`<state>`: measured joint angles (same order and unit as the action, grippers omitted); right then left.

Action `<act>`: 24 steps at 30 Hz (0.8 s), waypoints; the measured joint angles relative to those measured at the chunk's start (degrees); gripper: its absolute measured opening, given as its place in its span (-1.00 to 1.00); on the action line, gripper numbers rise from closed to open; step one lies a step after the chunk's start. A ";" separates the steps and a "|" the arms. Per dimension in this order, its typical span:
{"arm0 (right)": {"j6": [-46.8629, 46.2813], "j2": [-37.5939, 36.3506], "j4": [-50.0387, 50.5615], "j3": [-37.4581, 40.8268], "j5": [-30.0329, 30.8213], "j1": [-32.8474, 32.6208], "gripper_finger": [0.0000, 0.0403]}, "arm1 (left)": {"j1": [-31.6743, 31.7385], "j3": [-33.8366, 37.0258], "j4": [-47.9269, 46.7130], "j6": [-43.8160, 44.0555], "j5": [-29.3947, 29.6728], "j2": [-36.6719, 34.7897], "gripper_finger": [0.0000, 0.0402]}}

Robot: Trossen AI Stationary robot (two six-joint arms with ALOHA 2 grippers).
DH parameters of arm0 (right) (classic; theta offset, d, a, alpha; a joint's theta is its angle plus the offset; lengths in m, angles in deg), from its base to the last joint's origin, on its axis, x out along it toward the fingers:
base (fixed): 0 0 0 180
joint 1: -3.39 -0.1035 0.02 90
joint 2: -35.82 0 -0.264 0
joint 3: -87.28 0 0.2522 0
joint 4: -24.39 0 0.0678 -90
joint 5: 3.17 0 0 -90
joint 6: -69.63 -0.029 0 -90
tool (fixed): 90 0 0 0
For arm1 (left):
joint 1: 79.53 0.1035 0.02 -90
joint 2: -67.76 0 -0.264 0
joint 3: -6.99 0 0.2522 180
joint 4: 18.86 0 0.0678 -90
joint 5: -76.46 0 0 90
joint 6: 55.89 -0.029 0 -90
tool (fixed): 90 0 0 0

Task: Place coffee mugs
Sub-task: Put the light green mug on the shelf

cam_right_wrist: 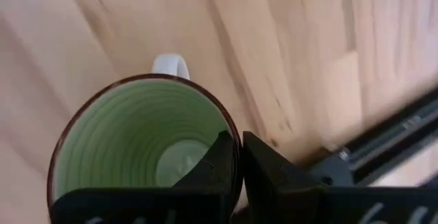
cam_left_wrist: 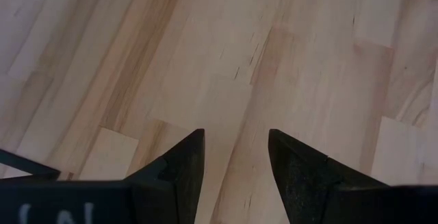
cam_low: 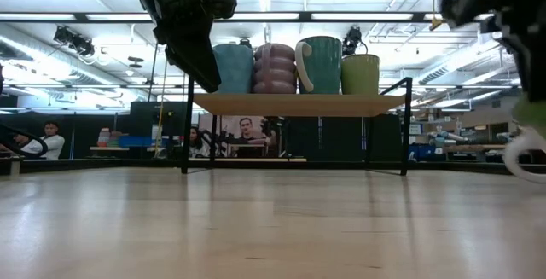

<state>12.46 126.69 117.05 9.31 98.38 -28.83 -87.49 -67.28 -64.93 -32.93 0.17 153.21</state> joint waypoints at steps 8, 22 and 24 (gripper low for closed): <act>5.03 0.01 -4.34 -5.49 0.28 0.03 -0.89 | 0.01 0.00 0.10 0.00 -0.01 0.00 -0.16; 40.95 0.01 -40.57 -6.20 -2.95 2.57 -0.87 | -0.01 0.00 1.22 -0.07 -0.02 -0.07 -0.16; 48.29 0.01 -42.63 -6.20 -4.81 3.49 -0.87 | 0.02 0.00 1.22 -0.09 -0.01 -0.07 -0.16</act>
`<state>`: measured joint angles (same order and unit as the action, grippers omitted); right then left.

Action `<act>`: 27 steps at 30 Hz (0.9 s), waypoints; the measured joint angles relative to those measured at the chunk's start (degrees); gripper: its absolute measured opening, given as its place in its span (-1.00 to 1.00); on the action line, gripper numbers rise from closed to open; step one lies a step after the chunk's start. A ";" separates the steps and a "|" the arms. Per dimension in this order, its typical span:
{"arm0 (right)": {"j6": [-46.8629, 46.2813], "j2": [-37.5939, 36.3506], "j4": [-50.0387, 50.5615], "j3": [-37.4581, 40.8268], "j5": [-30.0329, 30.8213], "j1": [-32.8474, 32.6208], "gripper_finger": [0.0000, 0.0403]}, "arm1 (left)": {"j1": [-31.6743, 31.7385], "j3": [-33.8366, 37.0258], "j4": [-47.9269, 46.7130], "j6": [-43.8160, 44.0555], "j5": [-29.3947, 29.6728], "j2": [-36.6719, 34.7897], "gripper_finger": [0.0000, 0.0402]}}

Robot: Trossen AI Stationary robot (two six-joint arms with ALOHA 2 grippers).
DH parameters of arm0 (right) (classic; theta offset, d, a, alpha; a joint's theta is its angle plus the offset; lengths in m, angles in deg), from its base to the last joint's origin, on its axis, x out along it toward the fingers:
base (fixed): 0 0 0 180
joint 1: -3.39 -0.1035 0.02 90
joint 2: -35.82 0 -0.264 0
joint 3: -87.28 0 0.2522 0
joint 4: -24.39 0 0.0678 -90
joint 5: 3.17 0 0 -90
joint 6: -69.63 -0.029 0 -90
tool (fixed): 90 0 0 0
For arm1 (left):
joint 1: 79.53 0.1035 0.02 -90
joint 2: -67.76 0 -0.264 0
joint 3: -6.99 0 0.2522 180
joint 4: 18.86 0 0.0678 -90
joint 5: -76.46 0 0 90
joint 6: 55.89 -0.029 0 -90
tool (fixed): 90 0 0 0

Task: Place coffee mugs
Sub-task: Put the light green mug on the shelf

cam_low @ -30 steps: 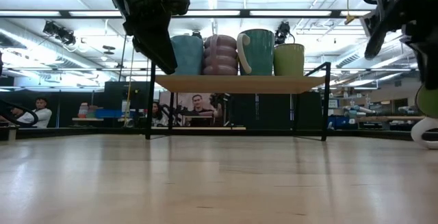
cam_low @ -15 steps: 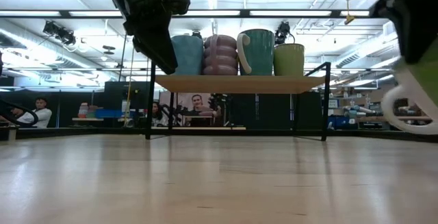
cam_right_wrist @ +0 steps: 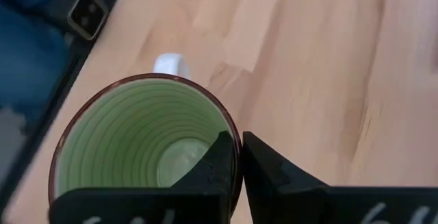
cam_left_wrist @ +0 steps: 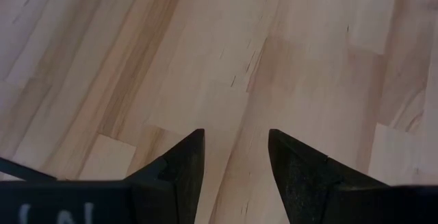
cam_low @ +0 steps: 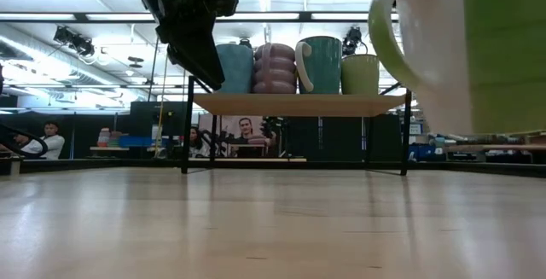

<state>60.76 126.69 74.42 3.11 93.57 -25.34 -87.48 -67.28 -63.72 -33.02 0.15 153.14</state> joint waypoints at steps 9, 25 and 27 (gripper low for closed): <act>20.43 0.00 -0.73 1.97 -5.14 4.40 -0.85 | 0.00 0.00 0.00 0.01 0.00 0.00 -0.16; 26.85 0.00 -1.65 3.45 -9.00 9.15 -0.77 | 0.00 0.00 0.07 0.07 0.00 0.00 -0.16; 26.96 -0.02 -1.68 3.45 -9.00 9.36 -0.77 | 0.00 0.00 0.07 0.07 0.01 0.00 -0.16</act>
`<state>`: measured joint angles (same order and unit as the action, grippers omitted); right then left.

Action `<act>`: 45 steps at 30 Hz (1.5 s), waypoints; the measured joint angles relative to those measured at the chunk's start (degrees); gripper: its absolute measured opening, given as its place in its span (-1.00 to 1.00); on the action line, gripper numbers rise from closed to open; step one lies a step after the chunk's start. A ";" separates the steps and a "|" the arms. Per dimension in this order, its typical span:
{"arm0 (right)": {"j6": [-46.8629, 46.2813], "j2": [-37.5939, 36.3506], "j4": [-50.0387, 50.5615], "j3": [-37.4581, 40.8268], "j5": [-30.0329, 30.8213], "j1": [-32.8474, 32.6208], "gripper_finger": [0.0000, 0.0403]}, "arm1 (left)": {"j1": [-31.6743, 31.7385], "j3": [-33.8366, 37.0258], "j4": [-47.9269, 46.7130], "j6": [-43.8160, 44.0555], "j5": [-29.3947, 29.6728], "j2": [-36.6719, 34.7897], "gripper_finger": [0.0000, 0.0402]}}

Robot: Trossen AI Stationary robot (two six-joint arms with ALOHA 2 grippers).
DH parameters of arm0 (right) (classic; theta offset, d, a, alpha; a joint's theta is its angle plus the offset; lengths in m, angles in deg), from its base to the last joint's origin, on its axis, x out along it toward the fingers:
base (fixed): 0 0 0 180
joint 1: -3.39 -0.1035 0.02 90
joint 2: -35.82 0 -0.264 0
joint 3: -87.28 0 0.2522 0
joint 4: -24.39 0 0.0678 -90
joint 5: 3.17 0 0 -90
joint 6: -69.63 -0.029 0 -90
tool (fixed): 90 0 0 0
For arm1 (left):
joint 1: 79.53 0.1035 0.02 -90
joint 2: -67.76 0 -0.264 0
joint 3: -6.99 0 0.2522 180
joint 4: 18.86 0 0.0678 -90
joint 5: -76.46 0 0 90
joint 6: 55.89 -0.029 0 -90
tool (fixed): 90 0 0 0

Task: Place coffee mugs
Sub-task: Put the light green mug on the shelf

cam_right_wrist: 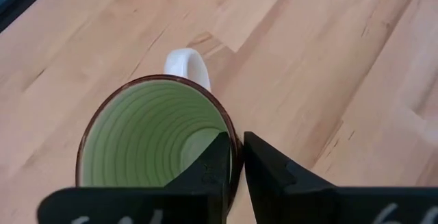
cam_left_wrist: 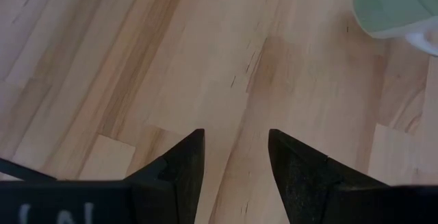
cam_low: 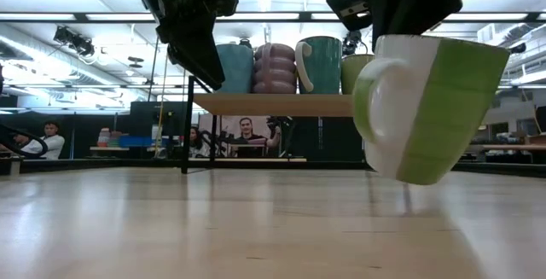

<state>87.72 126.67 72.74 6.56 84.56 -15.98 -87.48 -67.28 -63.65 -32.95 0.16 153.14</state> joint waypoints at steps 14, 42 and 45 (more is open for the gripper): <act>5.93 0.00 0.18 0.00 0.94 1.02 -0.76 | 0.00 0.00 0.00 0.42 -0.01 0.00 -0.16; 5.96 -0.17 0.16 0.00 2.73 4.97 -0.41 | 0.00 0.00 -0.02 0.44 -0.01 0.02 -0.16; 5.96 -0.15 0.18 0.00 2.73 5.19 -0.42 | 0.00 0.00 -0.02 0.44 -0.01 0.02 -0.16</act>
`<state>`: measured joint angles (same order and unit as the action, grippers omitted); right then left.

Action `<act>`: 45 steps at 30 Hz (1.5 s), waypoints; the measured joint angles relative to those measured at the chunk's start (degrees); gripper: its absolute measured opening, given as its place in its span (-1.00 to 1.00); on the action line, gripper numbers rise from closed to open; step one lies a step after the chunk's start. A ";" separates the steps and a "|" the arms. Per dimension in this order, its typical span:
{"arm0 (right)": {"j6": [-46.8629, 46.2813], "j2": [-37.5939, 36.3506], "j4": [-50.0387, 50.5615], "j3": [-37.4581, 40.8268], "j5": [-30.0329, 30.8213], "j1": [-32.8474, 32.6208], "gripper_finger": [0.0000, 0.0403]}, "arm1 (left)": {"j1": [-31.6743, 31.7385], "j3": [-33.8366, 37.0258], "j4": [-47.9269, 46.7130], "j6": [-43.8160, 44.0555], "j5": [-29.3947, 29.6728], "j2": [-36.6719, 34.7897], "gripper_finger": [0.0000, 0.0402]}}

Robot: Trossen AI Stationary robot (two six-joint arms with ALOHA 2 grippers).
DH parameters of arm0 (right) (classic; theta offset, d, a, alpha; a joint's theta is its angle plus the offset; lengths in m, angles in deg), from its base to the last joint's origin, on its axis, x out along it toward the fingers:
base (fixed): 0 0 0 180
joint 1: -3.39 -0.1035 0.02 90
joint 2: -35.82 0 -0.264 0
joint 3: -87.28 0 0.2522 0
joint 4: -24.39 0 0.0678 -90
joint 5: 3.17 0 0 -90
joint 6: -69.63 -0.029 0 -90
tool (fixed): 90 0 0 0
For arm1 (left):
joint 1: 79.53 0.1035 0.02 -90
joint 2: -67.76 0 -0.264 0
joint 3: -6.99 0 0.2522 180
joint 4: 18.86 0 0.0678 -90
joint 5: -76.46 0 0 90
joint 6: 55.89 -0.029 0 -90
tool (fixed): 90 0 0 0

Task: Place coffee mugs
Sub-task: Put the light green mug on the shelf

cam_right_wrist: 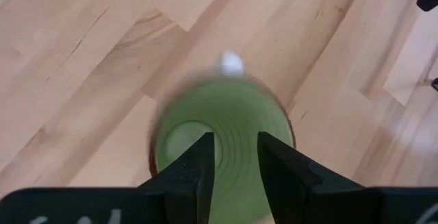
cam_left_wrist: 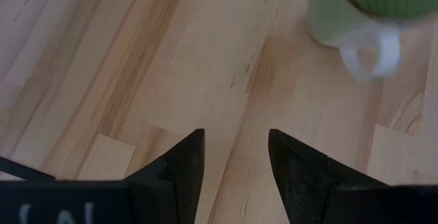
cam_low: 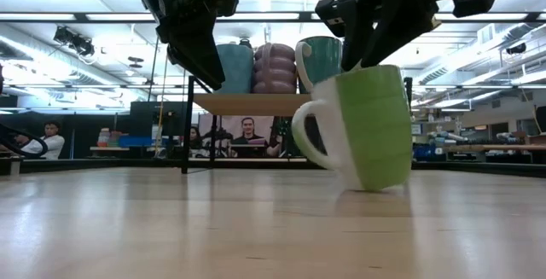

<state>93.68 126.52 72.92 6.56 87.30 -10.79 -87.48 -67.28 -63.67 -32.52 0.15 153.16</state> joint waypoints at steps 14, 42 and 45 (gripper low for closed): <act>-0.10 0.07 -0.61 0.00 -0.02 -0.84 -0.42 | 0.00 0.00 -0.01 0.00 0.00 0.00 -0.16; -55.58 0.11 -0.50 -5.27 -0.22 -5.76 0.16 | 0.00 -0.01 -0.02 0.00 0.01 0.07 -0.16; -55.60 0.11 -0.64 -5.27 0.35 -5.76 0.16 | 0.00 0.00 -0.02 0.00 0.00 0.07 -0.16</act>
<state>38.08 126.63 72.28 1.30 87.65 -16.56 -87.48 -67.28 -63.69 -32.52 0.15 153.23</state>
